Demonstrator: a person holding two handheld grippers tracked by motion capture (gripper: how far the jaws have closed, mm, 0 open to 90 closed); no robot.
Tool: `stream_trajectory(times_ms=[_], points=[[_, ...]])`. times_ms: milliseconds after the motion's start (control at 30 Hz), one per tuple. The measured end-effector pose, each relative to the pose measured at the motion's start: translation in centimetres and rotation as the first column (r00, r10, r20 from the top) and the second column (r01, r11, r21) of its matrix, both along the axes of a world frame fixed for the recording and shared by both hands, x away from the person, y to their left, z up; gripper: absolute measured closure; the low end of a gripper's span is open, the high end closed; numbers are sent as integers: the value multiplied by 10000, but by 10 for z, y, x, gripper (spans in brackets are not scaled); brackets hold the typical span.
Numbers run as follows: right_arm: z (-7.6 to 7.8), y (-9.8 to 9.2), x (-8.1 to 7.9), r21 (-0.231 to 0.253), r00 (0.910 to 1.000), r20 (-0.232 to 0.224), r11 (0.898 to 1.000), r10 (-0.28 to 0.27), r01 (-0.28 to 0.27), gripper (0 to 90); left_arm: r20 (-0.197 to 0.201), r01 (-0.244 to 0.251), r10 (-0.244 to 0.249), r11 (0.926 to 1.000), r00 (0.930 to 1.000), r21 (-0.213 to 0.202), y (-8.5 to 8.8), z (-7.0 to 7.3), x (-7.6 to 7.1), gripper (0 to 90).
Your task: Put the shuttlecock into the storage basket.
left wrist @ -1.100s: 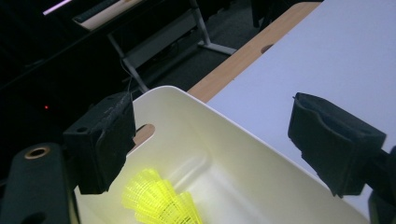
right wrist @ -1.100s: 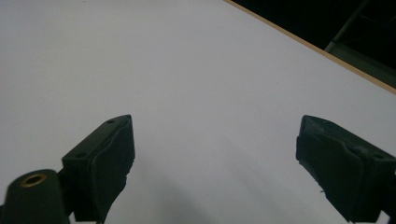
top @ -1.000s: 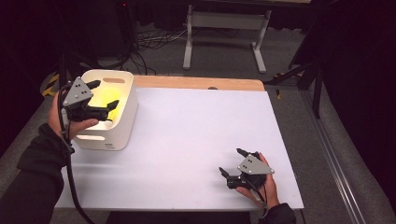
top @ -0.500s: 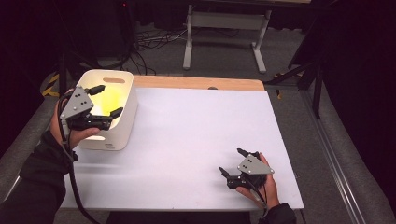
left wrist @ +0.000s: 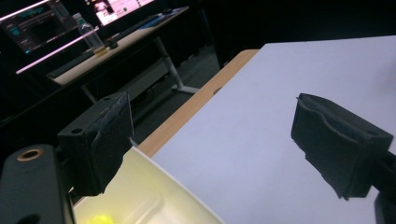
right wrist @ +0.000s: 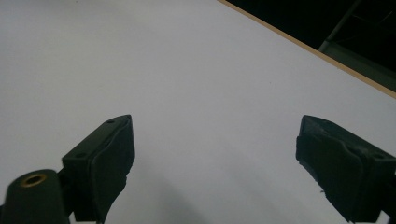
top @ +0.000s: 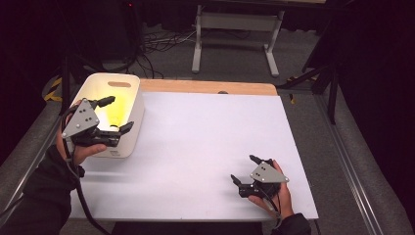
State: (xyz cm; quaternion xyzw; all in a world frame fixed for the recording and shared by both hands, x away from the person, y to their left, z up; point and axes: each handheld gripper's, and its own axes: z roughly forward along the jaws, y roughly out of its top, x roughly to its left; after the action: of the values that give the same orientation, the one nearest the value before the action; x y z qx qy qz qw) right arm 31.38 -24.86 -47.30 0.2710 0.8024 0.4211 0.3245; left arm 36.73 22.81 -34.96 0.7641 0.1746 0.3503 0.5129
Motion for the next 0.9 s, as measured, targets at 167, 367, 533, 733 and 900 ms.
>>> stream_trajectory(times_ms=[167,367,533,733,900], points=[[0,1,0,3,10000,-4,10000,8,-8,126,41,185,-186,9998,9998,110,-6,-4,-7,134],[1,0,0,107,10000,-15,9999,-3,4,119,22,405,-405,9992,9992,75,-12,-14,-15,133],[1,1,-1,73,10000,-2,10000,24,-24,118,54,673,-673,9977,9977,52,-17,-21,-23,129],[1,2,-2,11,10000,34,10000,58,-58,118,98,948,-951,9953,9954,210,-26,-30,-32,120],[1,3,-2,-17,9999,82,10000,72,-72,118,28,1092,-1093,9937,9940,246,-32,-40,-35,116]])
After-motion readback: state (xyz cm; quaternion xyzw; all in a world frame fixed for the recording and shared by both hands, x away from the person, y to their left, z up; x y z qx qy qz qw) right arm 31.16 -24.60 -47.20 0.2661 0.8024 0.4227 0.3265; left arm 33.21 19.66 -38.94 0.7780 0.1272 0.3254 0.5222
